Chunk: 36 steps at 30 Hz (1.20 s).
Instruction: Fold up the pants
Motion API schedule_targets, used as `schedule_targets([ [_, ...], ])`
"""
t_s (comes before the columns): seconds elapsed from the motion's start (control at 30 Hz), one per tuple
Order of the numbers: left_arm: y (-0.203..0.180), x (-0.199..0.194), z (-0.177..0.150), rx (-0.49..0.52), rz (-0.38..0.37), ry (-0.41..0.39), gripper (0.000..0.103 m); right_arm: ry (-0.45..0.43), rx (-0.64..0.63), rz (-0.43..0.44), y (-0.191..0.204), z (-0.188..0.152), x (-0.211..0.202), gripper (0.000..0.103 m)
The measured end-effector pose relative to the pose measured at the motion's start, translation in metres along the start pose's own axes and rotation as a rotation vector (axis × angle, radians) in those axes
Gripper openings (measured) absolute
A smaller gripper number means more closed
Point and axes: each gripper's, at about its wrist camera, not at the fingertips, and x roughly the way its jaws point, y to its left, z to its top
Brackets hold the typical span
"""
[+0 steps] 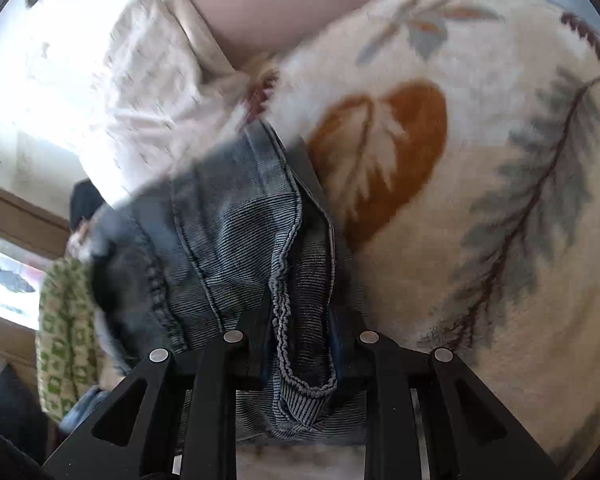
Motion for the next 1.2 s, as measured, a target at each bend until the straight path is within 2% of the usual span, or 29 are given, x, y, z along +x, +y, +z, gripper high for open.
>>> schedule_targets([
  [0.07, 0.010, -0.017, -0.001, -0.018, 0.025, -0.028, 0.071, -0.003, -0.010, -0.004, 0.004, 0.001, -0.004, 0.025],
  [0.1, 0.015, -0.027, 0.001, -0.019, 0.050, -0.047, 0.071, -0.004, -0.010, -0.013, 0.005, 0.002, -0.008, 0.031],
  [0.2, 0.031, -0.045, 0.011, -0.003, 0.159, -0.068, 0.071, -0.021, -0.006, -0.060, 0.004, 0.006, -0.024, 0.043],
  [0.27, 0.038, -0.048, 0.019, -0.003, 0.206, -0.082, 0.071, -0.087, -0.009, -0.062, 0.009, 0.008, -0.042, 0.045],
  [0.4, 0.047, -0.036, 0.037, -0.030, 0.262, -0.085, 0.071, -0.290, -0.121, 0.044, 0.037, 0.006, -0.080, 0.052],
  [0.47, 0.051, -0.024, 0.043, -0.052, 0.298, -0.076, 0.071, -0.314, -0.199, 0.083, 0.056, 0.002, -0.080, 0.052],
  [0.53, 0.055, -0.009, 0.047, -0.076, 0.308, -0.056, 0.071, -0.299, -0.236, 0.085, 0.071, 0.001, -0.066, 0.049],
  [0.6, 0.057, 0.003, 0.048, -0.080, 0.343, -0.045, 0.071, -0.263, -0.279, 0.065, 0.080, -0.001, -0.049, 0.043],
  [0.73, 0.062, 0.026, 0.051, -0.081, 0.388, -0.011, 0.072, -0.214, -0.316, 0.025, 0.089, 0.000, -0.021, 0.042],
  [0.8, 0.068, 0.038, 0.054, -0.086, 0.400, 0.018, 0.076, -0.176, -0.314, 0.015, 0.085, -0.003, -0.008, 0.042],
  [0.9, 0.080, 0.051, 0.059, -0.114, 0.396, 0.050, 0.084, -0.132, -0.312, -0.031, 0.082, -0.001, 0.015, 0.043],
  [1.07, 0.098, 0.068, 0.059, -0.171, 0.386, 0.075, 0.103, -0.081, -0.280, -0.021, 0.066, 0.006, 0.035, 0.047],
  [1.2, 0.106, 0.055, 0.053, -0.257, 0.308, 0.067, 0.100, -0.066, -0.285, -0.009, 0.066, 0.006, 0.032, 0.048],
])
